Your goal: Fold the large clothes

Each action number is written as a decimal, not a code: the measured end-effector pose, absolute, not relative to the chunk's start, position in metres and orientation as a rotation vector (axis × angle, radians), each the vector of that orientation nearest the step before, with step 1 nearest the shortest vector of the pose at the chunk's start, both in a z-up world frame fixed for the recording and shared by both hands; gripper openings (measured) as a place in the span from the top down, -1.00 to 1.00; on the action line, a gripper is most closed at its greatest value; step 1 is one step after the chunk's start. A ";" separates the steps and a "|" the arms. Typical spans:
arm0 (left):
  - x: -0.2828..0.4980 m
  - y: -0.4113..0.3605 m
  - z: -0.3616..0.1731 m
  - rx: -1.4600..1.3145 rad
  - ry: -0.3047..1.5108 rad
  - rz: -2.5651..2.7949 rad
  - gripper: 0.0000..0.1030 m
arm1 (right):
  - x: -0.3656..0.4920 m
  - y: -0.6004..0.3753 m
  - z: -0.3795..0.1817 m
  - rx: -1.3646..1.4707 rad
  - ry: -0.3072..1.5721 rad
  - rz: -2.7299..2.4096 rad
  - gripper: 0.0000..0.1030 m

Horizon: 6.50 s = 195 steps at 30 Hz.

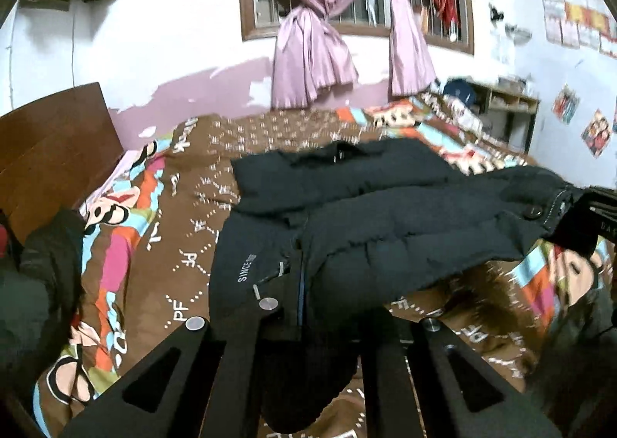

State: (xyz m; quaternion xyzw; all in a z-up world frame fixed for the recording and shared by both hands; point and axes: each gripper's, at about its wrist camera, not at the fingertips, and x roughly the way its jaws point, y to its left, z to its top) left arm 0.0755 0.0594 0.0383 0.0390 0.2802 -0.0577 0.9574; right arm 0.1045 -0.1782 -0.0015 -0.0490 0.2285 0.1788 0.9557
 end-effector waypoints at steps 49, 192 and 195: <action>0.360 0.106 0.005 0.316 0.717 -0.059 0.87 | 0.388 -0.131 -0.012 -0.284 0.467 0.279 0.67; 0.368 0.228 -0.088 -0.602 0.873 -0.119 -0.98 | 0.429 -0.281 -0.132 0.195 0.804 0.231 -1.00; 0.366 0.221 -0.092 -0.564 0.859 -0.120 -0.98 | 0.429 -0.289 -0.142 0.286 0.820 0.268 -1.00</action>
